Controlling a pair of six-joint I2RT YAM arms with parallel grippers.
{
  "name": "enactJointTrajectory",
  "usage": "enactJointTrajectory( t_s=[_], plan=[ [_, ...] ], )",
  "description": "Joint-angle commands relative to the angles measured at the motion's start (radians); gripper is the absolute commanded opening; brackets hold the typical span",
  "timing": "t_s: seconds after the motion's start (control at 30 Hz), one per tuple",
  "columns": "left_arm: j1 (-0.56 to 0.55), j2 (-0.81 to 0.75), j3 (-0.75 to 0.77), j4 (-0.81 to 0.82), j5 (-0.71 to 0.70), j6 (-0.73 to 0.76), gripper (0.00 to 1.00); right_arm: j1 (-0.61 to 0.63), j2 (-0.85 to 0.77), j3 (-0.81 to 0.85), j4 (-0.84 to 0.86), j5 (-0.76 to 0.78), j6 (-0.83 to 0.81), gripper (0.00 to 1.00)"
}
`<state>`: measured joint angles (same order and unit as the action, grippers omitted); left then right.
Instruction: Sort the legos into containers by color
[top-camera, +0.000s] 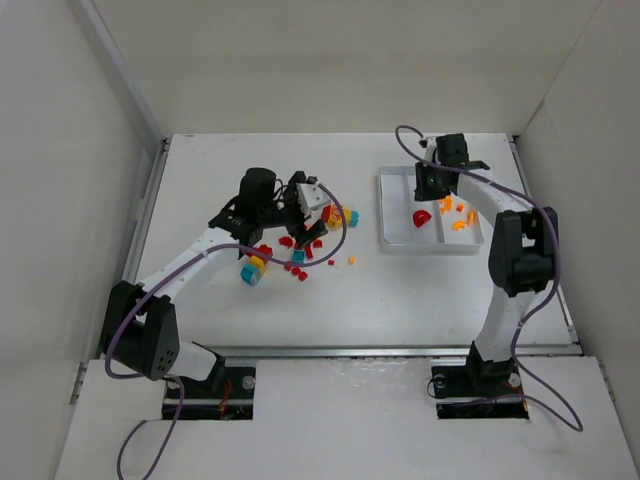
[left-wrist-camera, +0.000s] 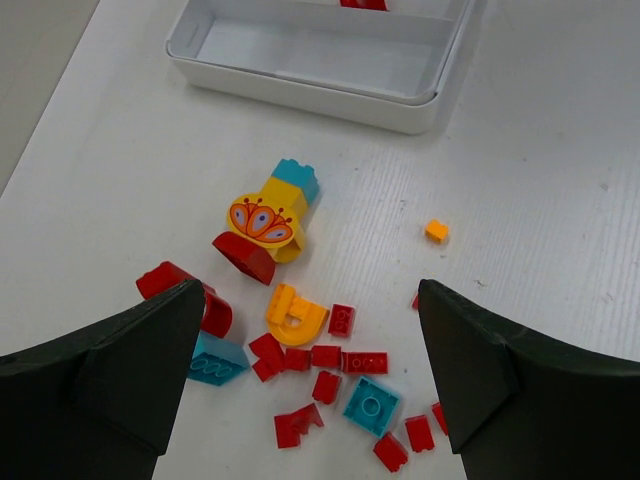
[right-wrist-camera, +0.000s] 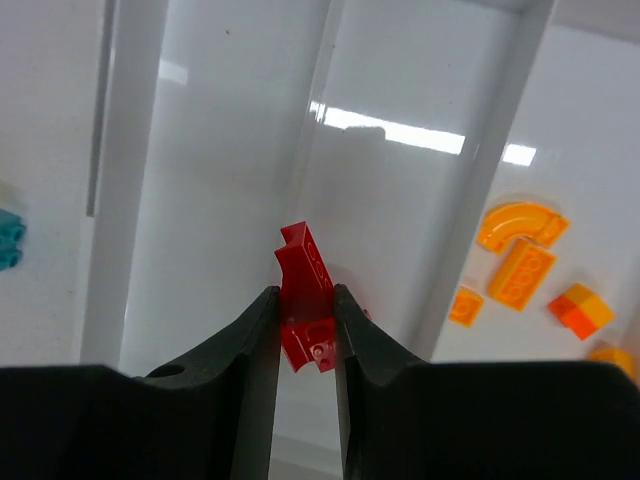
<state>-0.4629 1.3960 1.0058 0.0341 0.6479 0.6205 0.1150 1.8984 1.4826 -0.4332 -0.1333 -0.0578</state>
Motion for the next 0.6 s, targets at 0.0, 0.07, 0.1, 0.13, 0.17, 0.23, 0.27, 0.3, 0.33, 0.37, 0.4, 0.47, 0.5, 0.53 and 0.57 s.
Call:
enactJointTrajectory(
  t_s=[0.0,0.07,0.1,0.13,0.17,0.23,0.27,0.3,0.33,0.37,0.4,0.47,0.5,0.53,0.57],
  plan=[
    [0.0,-0.015,0.002,-0.008,-0.025,0.019,0.85,0.003,0.028,0.099,-0.064,0.039,0.061,0.03],
    [0.0,-0.015,-0.007,-0.008,-0.034,0.019,0.85,0.003,0.07,0.123,-0.064,0.053,0.061,0.16],
    [0.0,-0.015,-0.007,-0.008,-0.043,0.019,0.85,0.003,0.07,0.134,-0.064,0.063,0.061,0.25],
    [0.0,-0.006,-0.007,-0.008,-0.044,0.019,0.85,0.003,0.083,0.134,-0.064,0.063,0.061,0.33],
    [0.0,-0.006,-0.007,-0.008,-0.053,0.019,0.85,0.003,0.083,0.134,-0.064,0.072,0.061,0.46],
    [0.0,-0.006,-0.016,-0.008,-0.053,0.019,0.85,0.003,0.083,0.143,-0.064,0.093,0.061,0.53],
    [0.0,-0.006,-0.016,-0.008,-0.062,0.03,0.85,0.003,0.07,0.143,-0.055,0.093,0.061,0.62],
    [0.0,0.003,-0.016,-0.008,-0.073,0.03,0.85,0.003,0.061,0.134,-0.055,0.107,0.052,0.65],
    [0.0,0.003,-0.016,-0.008,-0.073,0.03,0.86,0.003,0.051,0.134,-0.055,0.107,0.052,0.68],
    [0.0,0.003,-0.016,-0.008,-0.086,0.039,0.86,0.003,0.024,0.119,-0.055,0.107,0.035,0.75],
    [0.0,0.003,-0.016,-0.008,-0.086,0.039,0.86,0.017,0.007,0.108,-0.041,0.107,-0.005,0.77],
    [0.0,0.003,-0.016,-0.008,-0.097,0.039,0.86,0.072,-0.04,0.07,-0.01,0.078,-0.075,0.77],
    [0.0,0.003,-0.016,-0.008,-0.109,0.039,0.86,0.102,-0.098,0.015,0.0,0.069,-0.114,0.77],
    [0.0,0.003,-0.027,0.006,-0.125,0.006,0.87,0.139,-0.129,-0.019,0.014,0.058,-0.193,0.77],
    [0.0,0.003,-0.039,0.015,-0.137,-0.014,0.87,0.179,-0.159,-0.056,0.025,0.032,-0.232,0.77]
  ],
)
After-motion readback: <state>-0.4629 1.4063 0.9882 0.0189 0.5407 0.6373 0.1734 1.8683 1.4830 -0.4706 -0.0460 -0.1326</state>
